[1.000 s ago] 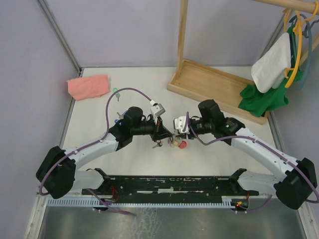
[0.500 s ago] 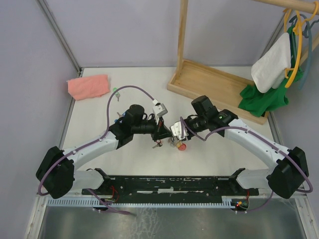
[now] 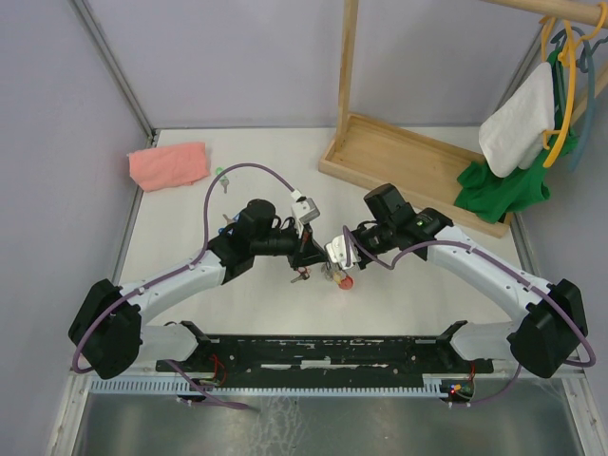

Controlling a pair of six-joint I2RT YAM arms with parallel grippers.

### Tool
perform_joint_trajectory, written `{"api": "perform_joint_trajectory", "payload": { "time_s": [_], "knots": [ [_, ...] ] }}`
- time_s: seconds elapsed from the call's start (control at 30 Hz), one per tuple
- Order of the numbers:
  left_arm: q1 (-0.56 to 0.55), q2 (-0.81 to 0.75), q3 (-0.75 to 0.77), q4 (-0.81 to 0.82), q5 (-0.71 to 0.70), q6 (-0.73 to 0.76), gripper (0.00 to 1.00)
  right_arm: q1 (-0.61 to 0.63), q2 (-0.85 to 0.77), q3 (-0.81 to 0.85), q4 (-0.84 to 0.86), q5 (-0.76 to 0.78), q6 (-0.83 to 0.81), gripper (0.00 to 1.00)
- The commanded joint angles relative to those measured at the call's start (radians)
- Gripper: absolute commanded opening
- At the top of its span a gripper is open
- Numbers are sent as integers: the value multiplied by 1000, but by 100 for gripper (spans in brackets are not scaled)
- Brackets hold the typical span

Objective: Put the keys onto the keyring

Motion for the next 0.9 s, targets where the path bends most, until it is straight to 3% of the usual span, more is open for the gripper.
{"api": "perform_joint_trajectory", "payload": {
  "time_s": [0.0, 0.17, 0.6, 0.87],
  "knots": [
    [-6, -19, 47, 24, 26, 43, 3, -4, -5, 31, 16, -28, 16, 16],
    [-6, -25, 32, 23, 16, 27, 3, -3, -25, 12, 65, -17, 95, 1],
    [1, -13, -80, 60, -43, -83, 3, -44, -212, -253, 568, -64, 475, 1],
    [-1, 75, -112, 187, -16, -154, 3, -55, -245, -364, 852, -54, 674, 1]
  ]
}}
